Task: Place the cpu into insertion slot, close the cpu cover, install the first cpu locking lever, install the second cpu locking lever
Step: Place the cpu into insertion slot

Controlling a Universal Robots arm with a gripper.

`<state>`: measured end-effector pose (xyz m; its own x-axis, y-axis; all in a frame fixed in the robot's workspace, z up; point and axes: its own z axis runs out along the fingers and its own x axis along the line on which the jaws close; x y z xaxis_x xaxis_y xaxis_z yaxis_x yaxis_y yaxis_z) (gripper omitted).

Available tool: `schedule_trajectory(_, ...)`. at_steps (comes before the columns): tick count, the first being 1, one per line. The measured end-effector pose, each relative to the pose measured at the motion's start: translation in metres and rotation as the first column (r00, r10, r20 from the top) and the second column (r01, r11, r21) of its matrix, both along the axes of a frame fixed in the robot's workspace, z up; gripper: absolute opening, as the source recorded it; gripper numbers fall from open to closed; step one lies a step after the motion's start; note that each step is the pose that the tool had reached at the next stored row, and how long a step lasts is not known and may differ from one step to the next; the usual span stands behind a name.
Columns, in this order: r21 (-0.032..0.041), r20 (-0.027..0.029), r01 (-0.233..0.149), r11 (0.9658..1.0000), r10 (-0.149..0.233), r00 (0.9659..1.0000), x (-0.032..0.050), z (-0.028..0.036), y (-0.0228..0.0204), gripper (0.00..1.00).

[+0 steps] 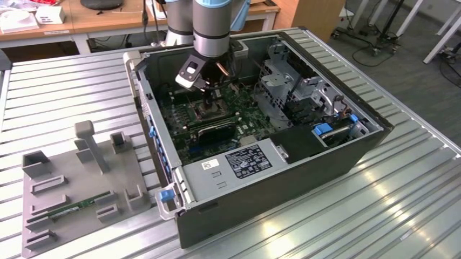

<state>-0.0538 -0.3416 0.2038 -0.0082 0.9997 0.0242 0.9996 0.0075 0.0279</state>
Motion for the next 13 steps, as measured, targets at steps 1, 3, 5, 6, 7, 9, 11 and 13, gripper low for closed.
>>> schedule_trajectory(1, 0.0004, 0.0002, 0.0, 1.0, 0.0, 1.0, 0.0, 0.0017, 0.0001, 0.11)
schedule_trajectory(3, 0.0, 0.0, 0.0, 1.0, 0.0, 1.0, 0.0, 0.0052, 0.0, 0.11)
schedule_trajectory(5, 0.0, 0.0001, 0.0, 1.0, 0.0, 1.0, 0.0, 0.0092, 0.0, 0.11)
schedule_trajectory(6, 0.0, 0.0001, 0.0, 1.0, 0.0, 1.0, 0.0, 0.012, 0.0, 0.11)
schedule_trajectory(7, 0.0, 0.0, 0.0, 1.0, 0.0, 1.0, 0.0, 0.0149, 0.0, 0.11)
schedule_trajectory(9, 0.0, 0.0, 0.0, 1.0, 0.0, 1.0, 0.0, 0.022, 0.0, 0.11)
schedule_trajectory(11, 0.0001, 0.0001, 0.0, 1.0, 0.0, 1.0, 0.0, 0.0283, 0.0, 0.11)
schedule_trajectory(13, 0.0, 0.0001, 0.0, 1.0, 0.0, 1.0, 0.0, 0.0347, 0.0, 0.11)
